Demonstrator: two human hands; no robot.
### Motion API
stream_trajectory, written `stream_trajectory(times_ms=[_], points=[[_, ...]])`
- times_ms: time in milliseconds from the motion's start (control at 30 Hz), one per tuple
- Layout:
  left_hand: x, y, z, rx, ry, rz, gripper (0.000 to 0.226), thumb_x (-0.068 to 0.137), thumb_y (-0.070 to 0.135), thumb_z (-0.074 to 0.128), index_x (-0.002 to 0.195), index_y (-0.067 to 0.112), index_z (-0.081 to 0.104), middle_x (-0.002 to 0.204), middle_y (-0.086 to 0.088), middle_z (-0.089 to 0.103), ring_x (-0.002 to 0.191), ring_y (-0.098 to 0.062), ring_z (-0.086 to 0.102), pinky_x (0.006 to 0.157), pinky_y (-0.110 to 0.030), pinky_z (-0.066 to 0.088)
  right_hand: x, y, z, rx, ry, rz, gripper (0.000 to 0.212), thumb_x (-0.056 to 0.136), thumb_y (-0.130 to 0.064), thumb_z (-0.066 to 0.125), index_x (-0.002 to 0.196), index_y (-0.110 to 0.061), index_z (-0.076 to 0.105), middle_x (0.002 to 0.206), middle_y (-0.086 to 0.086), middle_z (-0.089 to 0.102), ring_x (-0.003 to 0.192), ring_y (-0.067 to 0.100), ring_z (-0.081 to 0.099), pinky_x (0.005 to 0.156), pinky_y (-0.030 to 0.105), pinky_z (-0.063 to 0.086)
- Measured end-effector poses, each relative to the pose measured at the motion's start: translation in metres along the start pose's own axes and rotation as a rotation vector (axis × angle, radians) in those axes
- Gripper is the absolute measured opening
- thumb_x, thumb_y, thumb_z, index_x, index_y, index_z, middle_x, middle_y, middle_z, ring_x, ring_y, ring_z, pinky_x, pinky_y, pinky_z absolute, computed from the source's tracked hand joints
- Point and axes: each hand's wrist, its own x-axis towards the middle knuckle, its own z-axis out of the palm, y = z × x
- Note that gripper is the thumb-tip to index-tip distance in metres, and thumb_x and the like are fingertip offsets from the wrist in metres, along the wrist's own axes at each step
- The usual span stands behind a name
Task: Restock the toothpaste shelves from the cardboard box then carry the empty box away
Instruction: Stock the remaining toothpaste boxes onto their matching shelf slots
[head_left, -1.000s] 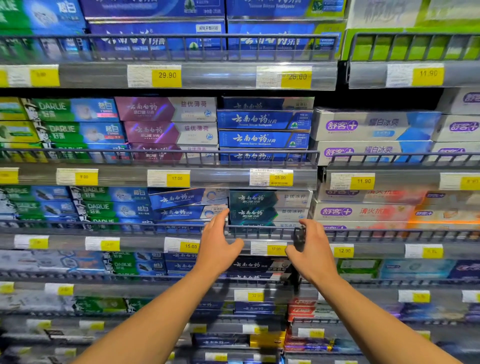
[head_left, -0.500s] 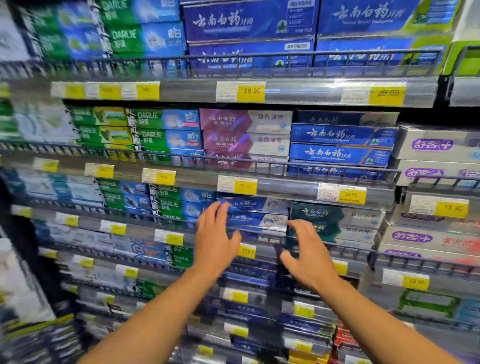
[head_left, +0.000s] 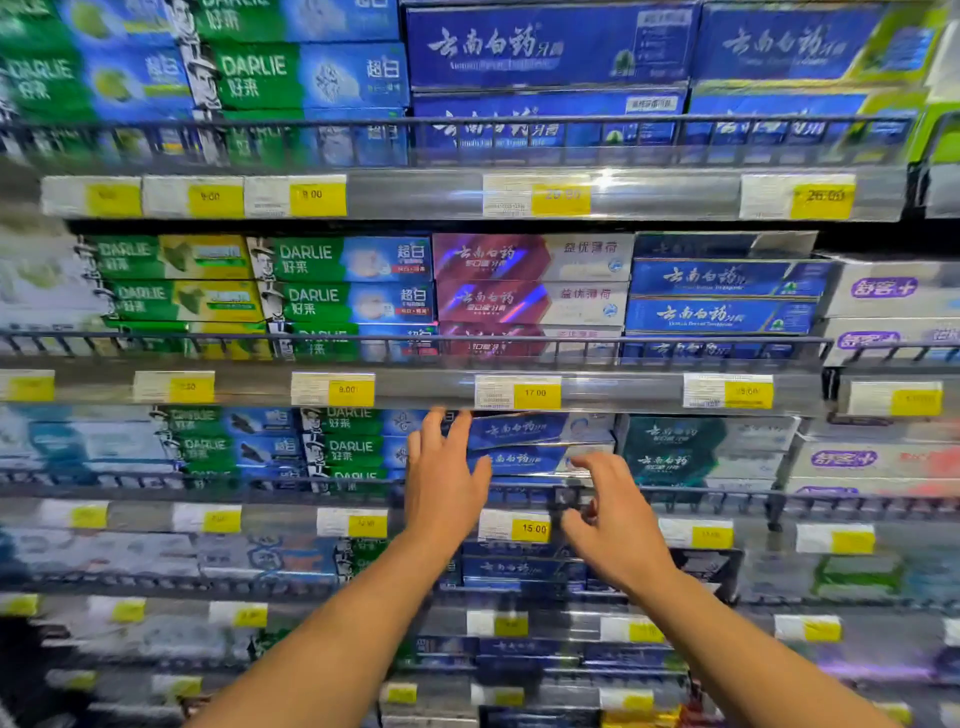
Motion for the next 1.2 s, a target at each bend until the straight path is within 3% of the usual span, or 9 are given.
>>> stream_trajectory(times_ms=[200, 367, 567, 633, 700, 833, 933, 1033, 1200], points=[[0.002, -0.009, -0.004, -0.136, 0.089, 0.074, 0.039, 0.094, 0.023, 0.058, 0.133, 0.022, 0.052, 0.138, 0.001, 0.039, 0.123, -0.018, 0.037, 0.094, -0.028, 0.036, 0.0, -0.005, 0.008, 0.002, 0.028, 0.071, 0.048, 0.087, -0.023, 0.06, 0.132, -0.025, 0.043, 0.131, -0.008, 0.039, 0.066, 0.01, 0.053, 0.071, 0.035, 0.049], [0.005, -0.006, 0.003, -0.295, 0.131, 0.051, 0.031, 0.093, 0.021, 0.062, 0.123, 0.02, 0.057, 0.116, 0.004, 0.057, 0.105, -0.02, 0.053, 0.086, -0.031, 0.043, 0.009, -0.006, 0.004, 0.032, 0.078, 0.108, 0.041, 0.087, -0.021, 0.058, 0.125, -0.027, 0.047, 0.124, -0.007, 0.042, 0.065, 0.014, 0.056, 0.072, 0.039, 0.051], [0.005, -0.016, 0.003, -0.505, 0.178, -0.071, 0.028, 0.092, 0.014, 0.063, 0.118, 0.023, 0.059, 0.099, 0.004, 0.061, 0.091, -0.02, 0.059, 0.075, -0.031, 0.044, 0.015, -0.003, 0.003, 0.059, 0.162, 0.164, 0.052, 0.088, -0.02, 0.058, 0.137, -0.022, 0.04, 0.13, -0.003, 0.042, 0.066, 0.01, 0.058, 0.067, 0.032, 0.049], [0.008, -0.017, 0.004, -0.506, 0.189, -0.073, 0.029, 0.091, 0.015, 0.063, 0.118, 0.024, 0.058, 0.099, 0.003, 0.061, 0.089, -0.019, 0.059, 0.073, -0.029, 0.043, 0.015, -0.004, 0.004, 0.076, 0.196, 0.178, 0.059, 0.09, -0.019, 0.057, 0.144, -0.02, 0.034, 0.138, -0.002, 0.039, 0.082, 0.013, 0.06, 0.075, 0.033, 0.049], [0.01, -0.016, 0.005, -0.491, 0.223, -0.055, 0.025, 0.09, 0.015, 0.064, 0.111, 0.026, 0.056, 0.099, 0.008, 0.055, 0.085, -0.019, 0.059, 0.071, -0.031, 0.047, 0.015, -0.005, 0.004, 0.078, 0.226, 0.19, 0.062, 0.091, -0.017, 0.057, 0.146, -0.018, 0.03, 0.143, -0.003, 0.035, 0.093, 0.019, 0.056, 0.081, 0.035, 0.048], [0.012, -0.014, 0.01, -0.492, 0.287, -0.097, 0.021, 0.088, 0.012, 0.067, 0.093, 0.026, 0.052, 0.088, 0.01, 0.054, 0.075, -0.017, 0.058, 0.069, -0.041, 0.054, 0.015, -0.006, 0.003, -0.001, 0.235, 0.132, 0.063, 0.088, -0.017, 0.058, 0.145, -0.019, 0.032, 0.144, -0.004, 0.031, 0.094, 0.009, 0.047, 0.078, 0.027, 0.044], [0.013, -0.013, 0.014, -0.517, 0.297, -0.151, 0.019, 0.089, 0.016, 0.068, 0.093, 0.028, 0.053, 0.078, 0.005, 0.062, 0.075, -0.019, 0.061, 0.069, -0.042, 0.055, 0.014, -0.004, 0.003, -0.017, 0.221, 0.116, 0.063, 0.087, -0.017, 0.059, 0.145, -0.019, 0.032, 0.144, -0.005, 0.031, 0.092, 0.01, 0.047, 0.077, 0.028, 0.045], [0.012, -0.012, 0.016, -0.526, 0.285, -0.195, 0.013, 0.089, 0.021, 0.067, 0.1, 0.023, 0.06, 0.081, 0.003, 0.066, 0.076, -0.017, 0.062, 0.069, -0.037, 0.054, 0.012, -0.005, 0.003, 0.005, 0.222, 0.124, 0.063, 0.088, -0.017, 0.059, 0.145, -0.02, 0.032, 0.144, -0.006, 0.032, 0.078, 0.015, 0.052, 0.075, 0.036, 0.05], [0.013, -0.012, 0.014, -0.471, 0.192, -0.21, 0.035, 0.087, 0.032, 0.07, 0.115, 0.014, 0.062, 0.095, -0.004, 0.066, 0.087, -0.022, 0.06, 0.075, -0.035, 0.049, 0.008, -0.006, 0.006, 0.027, 0.225, 0.114, 0.058, 0.087, -0.013, 0.059, 0.141, -0.018, 0.036, 0.137, -0.003, 0.036, 0.072, 0.011, 0.051, 0.07, 0.032, 0.047]])
